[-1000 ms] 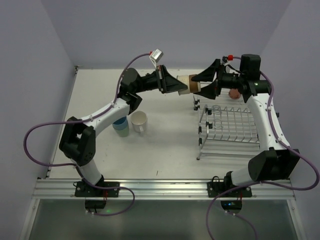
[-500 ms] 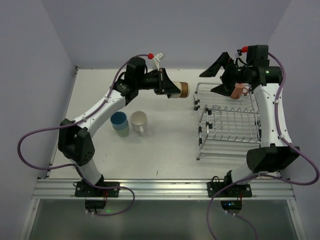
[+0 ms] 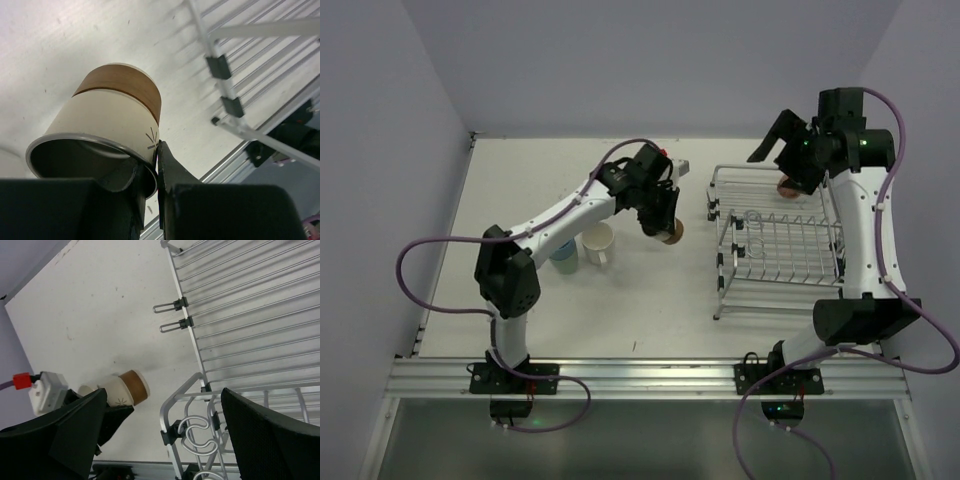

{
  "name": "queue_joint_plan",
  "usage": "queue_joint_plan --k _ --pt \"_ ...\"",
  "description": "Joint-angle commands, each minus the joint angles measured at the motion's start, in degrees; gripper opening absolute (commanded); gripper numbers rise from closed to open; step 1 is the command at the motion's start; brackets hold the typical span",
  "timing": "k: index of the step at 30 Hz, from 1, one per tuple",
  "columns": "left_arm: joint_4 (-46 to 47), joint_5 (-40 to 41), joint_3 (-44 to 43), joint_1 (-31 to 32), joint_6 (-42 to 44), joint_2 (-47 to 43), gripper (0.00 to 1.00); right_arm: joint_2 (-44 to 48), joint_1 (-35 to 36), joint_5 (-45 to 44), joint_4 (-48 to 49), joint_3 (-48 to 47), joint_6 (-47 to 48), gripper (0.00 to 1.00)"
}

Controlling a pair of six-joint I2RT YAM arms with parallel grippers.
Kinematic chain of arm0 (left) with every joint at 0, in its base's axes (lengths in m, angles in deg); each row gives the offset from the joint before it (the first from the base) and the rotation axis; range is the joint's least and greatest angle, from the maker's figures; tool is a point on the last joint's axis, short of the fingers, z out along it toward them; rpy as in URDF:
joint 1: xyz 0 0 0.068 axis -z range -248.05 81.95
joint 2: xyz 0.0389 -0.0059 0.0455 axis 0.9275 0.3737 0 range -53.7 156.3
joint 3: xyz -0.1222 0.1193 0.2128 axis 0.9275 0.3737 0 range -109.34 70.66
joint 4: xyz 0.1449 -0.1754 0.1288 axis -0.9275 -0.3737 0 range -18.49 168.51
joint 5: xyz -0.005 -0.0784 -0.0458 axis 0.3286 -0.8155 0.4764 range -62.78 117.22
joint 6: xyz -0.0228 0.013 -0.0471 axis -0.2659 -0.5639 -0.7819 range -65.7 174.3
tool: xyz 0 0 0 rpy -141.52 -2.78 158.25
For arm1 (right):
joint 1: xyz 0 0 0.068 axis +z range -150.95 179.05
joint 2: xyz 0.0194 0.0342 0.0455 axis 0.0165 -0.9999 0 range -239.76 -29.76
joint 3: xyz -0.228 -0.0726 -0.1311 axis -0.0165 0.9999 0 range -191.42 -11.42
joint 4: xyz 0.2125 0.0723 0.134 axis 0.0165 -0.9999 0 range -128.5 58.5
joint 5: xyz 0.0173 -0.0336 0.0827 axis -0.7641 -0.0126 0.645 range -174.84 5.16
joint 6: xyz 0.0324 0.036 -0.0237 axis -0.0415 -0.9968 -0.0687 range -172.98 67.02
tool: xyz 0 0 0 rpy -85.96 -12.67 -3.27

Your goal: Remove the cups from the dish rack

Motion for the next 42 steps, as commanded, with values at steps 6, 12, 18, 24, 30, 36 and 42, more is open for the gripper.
queue_joint_plan --k 6,12,18,24,30,36,42 --pt "-12.12 14.04 -1.78 2.47 5.20 4.08 0.00 -2.10 0.01 -12.22 -1.39 -2.84 3.84 0.98" --pt "-12.30 16.68 0.41 2.73 6.43 6.36 0.00 -4.92 0.19 -17.31 -1.39 -3.63 3.84 0.97" --pt "-11.68 18.34 1.20 2.91 7.31 8.12 0.00 -8.52 0.54 -21.80 -2.09 -6.00 2.88 0.97" --pt "-10.19 19.32 4.19 2.91 8.18 8.83 0.00 -15.20 0.37 -23.29 -4.56 -15.67 2.61 0.97" --pt "-9.48 20.55 4.98 2.91 9.33 9.70 0.00 -20.82 -2.17 -23.91 -5.25 -19.37 -0.37 0.97" --pt "-7.20 19.24 6.74 2.91 9.42 8.83 0.18 -26.62 -5.70 -27.51 -6.49 -20.94 -2.31 0.97" --pt "-5.70 18.00 7.80 2.91 9.77 8.04 0.31 -29.70 -7.54 -30.59 -2.89 -23.75 2.25 0.98"
